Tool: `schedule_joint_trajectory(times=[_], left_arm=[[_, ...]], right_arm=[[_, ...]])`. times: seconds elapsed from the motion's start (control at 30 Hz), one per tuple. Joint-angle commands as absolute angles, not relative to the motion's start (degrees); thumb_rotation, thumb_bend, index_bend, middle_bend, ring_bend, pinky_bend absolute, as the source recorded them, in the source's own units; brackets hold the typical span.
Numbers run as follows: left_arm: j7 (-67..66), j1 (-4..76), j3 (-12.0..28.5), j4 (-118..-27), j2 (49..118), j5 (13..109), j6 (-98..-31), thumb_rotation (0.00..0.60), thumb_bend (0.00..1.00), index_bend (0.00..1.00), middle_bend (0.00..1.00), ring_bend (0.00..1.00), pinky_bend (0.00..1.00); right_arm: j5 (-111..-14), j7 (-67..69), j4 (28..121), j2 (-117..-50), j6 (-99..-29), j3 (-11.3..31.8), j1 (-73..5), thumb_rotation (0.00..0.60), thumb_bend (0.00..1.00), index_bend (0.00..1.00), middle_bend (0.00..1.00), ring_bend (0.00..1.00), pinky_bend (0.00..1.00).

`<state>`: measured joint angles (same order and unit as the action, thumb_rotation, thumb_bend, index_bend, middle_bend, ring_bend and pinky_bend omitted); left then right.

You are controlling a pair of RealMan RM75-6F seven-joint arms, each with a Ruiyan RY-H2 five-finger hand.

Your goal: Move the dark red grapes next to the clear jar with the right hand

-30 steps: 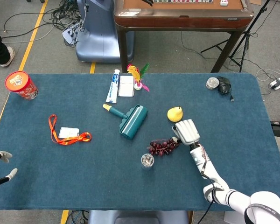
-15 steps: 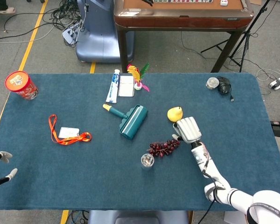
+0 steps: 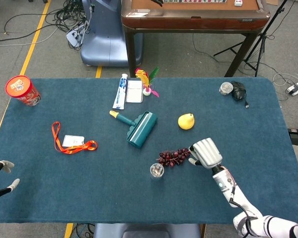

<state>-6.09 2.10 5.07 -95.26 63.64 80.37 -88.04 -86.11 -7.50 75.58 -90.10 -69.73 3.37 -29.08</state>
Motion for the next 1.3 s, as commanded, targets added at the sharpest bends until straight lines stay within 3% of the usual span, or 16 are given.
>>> schedule_joint_trajectory(times=[0.03, 0.43, 1.3], left_arm=[[-6.1, 2.1, 5.0, -95.3, 63.6, 80.4, -88.0, 0.600, 0.19, 0.45, 0.52, 0.41, 0.58], [-5.5, 2.0, 5.1, -95.4, 63.3, 80.4, -88.2, 0.600, 0.19, 0.45, 0.52, 0.41, 0.58], [-4.3, 1.6, 4.8, -95.8, 62.7, 81.1, -88.6, 0.600, 0.19, 0.45, 0.52, 0.41, 0.58]], right_arm=[[-86.2, -7.7, 75.2, -90.4, -69.2, 2.9, -28.8, 0.600, 0.00, 1.00, 1.00, 1.00, 1.00], [-84.6, -7.0, 68.3, -95.9, -64.9, 3.7, -30.6, 0.600, 0.00, 1.00, 1.00, 1.00, 1.00], [-80.1, -5.4, 49.7, -108.1, -62.0, 12.1, -38.5, 0.600, 0.00, 1.00, 1.00, 1.00, 1.00]])
